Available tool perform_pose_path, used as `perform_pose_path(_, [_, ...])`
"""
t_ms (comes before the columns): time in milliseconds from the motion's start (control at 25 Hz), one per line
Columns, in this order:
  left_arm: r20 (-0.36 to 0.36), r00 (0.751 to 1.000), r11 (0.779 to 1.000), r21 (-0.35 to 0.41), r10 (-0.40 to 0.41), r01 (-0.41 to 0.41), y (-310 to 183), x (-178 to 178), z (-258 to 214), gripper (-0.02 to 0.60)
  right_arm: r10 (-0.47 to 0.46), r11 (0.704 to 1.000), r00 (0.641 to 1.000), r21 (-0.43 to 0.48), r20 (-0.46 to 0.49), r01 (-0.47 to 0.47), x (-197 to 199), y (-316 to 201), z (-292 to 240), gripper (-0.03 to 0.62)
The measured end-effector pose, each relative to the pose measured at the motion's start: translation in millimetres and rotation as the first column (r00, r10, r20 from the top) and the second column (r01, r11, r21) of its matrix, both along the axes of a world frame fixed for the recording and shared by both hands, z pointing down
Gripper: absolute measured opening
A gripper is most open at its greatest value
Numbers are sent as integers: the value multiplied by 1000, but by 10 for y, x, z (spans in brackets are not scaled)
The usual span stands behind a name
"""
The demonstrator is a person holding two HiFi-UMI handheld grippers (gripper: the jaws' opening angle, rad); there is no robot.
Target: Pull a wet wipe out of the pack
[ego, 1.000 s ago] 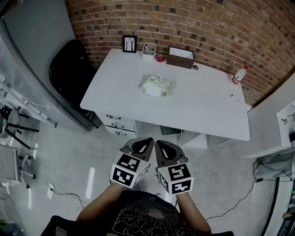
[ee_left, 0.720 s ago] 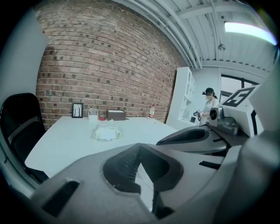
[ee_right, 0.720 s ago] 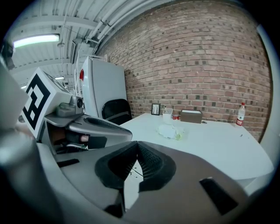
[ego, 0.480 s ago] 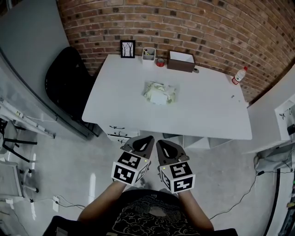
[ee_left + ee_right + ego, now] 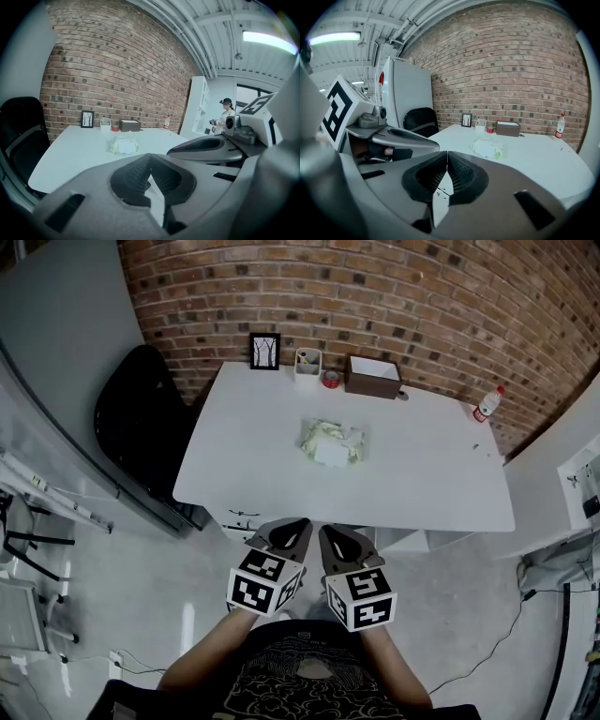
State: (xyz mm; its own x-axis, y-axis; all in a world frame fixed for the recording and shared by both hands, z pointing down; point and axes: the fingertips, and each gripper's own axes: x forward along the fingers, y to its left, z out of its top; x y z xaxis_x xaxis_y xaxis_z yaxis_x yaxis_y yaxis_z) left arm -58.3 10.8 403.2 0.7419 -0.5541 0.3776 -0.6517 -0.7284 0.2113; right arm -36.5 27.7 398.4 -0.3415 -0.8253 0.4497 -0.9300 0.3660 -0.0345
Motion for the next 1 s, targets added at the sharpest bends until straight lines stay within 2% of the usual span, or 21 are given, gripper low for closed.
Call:
perform_pose_path(440, [12,1000,1000,0,-14,14,-308,9,69,11,-5,1000,1000,0,15,5,40,-330,78,17])
perform_pose_path(1000, [29,1000,1000,-12,-1,1,-1191,489,156,11,9,1000,999,-24,33,-8,463,-1208,182,18])
